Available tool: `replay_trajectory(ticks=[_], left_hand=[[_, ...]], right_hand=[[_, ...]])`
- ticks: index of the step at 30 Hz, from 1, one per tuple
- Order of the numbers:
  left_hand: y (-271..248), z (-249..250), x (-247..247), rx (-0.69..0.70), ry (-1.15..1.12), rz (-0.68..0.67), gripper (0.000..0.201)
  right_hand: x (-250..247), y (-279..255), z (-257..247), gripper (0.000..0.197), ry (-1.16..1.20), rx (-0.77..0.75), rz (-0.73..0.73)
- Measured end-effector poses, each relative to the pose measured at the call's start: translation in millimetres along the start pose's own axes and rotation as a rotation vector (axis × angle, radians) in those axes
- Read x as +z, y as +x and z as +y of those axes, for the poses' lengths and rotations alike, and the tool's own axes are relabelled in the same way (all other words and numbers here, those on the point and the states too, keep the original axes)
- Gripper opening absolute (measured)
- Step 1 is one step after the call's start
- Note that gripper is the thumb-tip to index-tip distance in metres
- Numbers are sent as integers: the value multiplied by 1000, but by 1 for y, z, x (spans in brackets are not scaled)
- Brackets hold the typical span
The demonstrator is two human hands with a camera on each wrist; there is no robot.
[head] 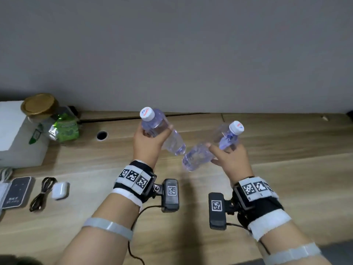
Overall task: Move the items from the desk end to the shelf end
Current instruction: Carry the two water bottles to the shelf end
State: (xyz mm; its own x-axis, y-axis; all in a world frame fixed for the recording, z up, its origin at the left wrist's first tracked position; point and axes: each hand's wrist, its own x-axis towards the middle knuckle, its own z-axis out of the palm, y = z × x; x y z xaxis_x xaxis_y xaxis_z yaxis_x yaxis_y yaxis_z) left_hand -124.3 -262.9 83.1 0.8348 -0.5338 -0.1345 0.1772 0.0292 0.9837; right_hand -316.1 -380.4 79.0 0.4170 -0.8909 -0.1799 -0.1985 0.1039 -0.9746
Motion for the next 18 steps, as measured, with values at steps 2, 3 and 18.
replay_trajectory(ticks=[2,3,18], left_hand=[[-35,7,46,14,-13,-72,50],[-54,9,71,23,-16,-110,52],[-307,21,443,86,-110,-624,32]], right_hand=[[-63,-17,-7,58,55,-39,78],[-96,-25,-7,57,56,-60,109],[-538,-133,1,58,119,-171,808]])
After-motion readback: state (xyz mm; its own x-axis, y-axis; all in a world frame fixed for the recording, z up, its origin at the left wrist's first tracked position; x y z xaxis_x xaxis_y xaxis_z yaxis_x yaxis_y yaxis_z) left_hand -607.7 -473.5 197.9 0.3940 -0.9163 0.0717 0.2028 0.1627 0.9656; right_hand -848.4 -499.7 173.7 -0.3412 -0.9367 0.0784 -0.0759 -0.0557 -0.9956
